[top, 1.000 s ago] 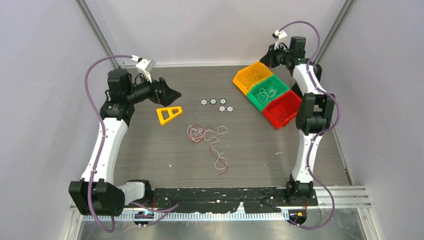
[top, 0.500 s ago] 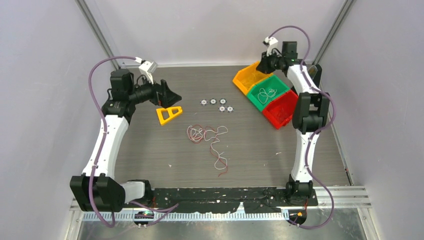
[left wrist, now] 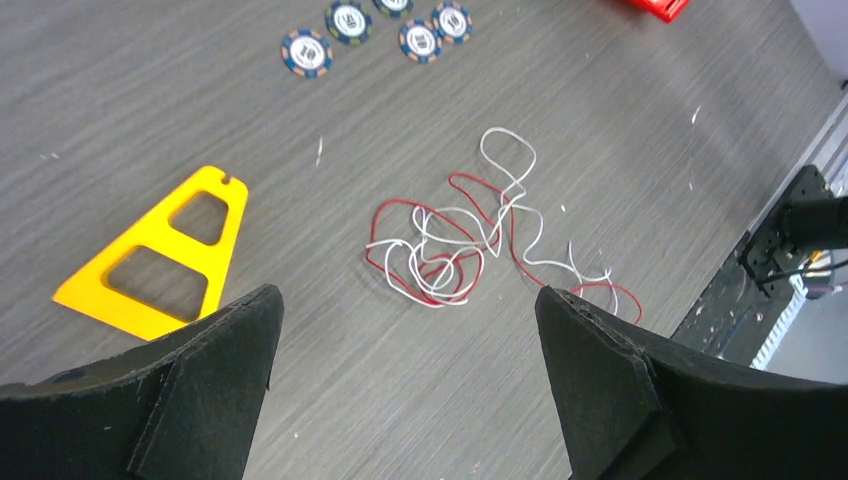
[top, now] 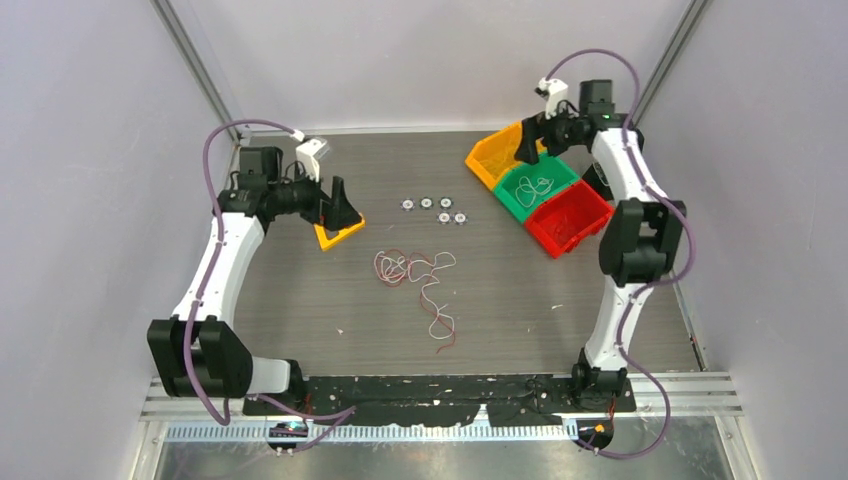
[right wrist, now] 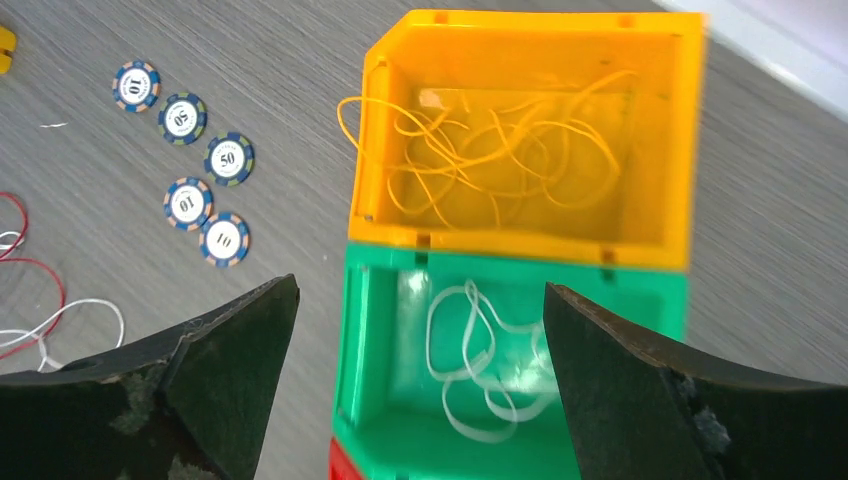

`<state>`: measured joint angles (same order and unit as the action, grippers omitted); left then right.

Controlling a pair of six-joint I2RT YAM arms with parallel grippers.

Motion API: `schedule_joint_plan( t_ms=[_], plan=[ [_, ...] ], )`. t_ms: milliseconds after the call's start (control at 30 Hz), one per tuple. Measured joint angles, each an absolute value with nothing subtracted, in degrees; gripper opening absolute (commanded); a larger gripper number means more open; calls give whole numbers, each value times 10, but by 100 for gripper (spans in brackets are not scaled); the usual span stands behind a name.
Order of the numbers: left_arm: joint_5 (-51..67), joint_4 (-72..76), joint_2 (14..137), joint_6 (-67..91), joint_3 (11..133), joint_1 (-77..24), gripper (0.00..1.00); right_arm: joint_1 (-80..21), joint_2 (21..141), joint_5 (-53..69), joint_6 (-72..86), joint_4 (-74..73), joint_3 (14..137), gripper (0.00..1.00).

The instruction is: Untangle the cables

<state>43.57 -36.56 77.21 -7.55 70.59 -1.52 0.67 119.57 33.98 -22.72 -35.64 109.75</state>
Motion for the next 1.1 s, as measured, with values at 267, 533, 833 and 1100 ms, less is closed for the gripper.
schedule_joint_plan(
  t_ms=[267, 533, 833, 1100],
  plan=[
    [418, -390, 798, -112, 653, -81, 76, 30, 995, 368, -244, -430, 1004, 92],
    [431, -395, 950, -84, 663, -90, 48, -112, 946, 416, -241, -459, 818, 85],
    [446, -380, 1012, -27, 663, -89, 46, -283, 1026, 407, -224, -339, 776, 84],
    [446, -380, 1026, -17, 663, -87, 51, -355, 1128, 373, -247, -288, 801, 34]
  ],
)
